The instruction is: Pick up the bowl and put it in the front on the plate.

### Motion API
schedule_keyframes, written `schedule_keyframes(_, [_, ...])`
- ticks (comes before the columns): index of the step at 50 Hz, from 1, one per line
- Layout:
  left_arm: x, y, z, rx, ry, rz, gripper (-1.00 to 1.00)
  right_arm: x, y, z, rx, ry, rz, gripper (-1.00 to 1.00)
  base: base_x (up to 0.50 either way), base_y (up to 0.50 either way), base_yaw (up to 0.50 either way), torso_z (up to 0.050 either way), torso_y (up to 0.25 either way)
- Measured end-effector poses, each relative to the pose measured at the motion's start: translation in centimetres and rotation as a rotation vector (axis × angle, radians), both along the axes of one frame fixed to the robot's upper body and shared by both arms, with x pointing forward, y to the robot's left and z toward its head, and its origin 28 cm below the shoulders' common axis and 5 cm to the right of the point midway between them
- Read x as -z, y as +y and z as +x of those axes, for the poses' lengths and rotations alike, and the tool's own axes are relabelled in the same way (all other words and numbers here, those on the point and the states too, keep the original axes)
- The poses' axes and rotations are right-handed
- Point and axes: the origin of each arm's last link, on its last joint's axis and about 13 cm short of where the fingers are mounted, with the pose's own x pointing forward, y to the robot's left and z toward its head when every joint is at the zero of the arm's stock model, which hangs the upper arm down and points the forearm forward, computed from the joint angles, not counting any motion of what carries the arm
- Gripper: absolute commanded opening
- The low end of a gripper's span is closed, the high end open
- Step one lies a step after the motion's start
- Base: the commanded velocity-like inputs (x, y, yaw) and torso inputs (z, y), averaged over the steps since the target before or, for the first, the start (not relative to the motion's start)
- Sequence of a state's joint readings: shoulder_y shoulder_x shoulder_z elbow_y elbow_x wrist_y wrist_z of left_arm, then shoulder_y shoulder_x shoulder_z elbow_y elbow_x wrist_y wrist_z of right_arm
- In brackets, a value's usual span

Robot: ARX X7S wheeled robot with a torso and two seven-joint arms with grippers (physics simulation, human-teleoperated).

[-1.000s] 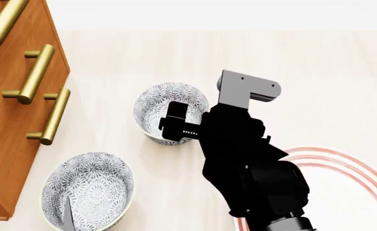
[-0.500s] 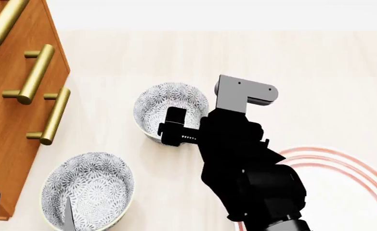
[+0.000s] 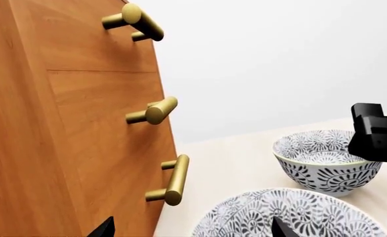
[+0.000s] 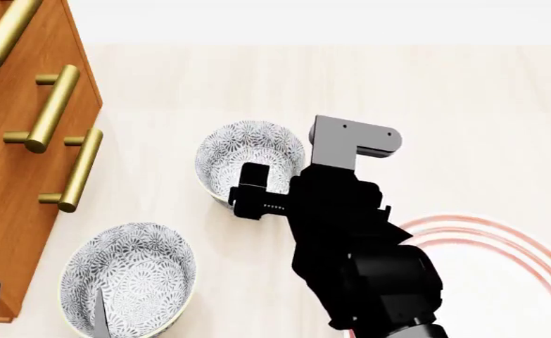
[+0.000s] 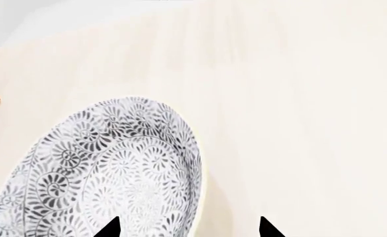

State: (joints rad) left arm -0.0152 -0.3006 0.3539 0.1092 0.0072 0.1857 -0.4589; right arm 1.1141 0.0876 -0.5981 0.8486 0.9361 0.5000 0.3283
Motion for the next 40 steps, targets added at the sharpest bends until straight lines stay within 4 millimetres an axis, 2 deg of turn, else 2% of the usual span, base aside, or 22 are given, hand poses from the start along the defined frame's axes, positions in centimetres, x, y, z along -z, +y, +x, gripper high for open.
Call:
schedule_keyframes(8, [0.03,0.01,0.01,-0.001,0.003,-0.001,1.0,0.06,0.01,-0.03,-0.003,-0.006,-0.009,1.0,0.0,0.0,0.0,0.0,0.0])
schedule_keyframes(9, [0.03,0.01,0.01,-0.001,0.003,-0.001,1.0,0.05,0.01,-0.04,-0.004,-0.007,-0.01,-1.0,0.0,0.0,0.0,0.0,0.0])
schedule_keyframes(40, [0.12,-0.01,-0.04,0.003,0.011,-0.002,1.0,-0.27,0.03,-0.21,-0.006,-0.03,-0.03,-1.0,0.0,0.0,0.0,0.0,0.0])
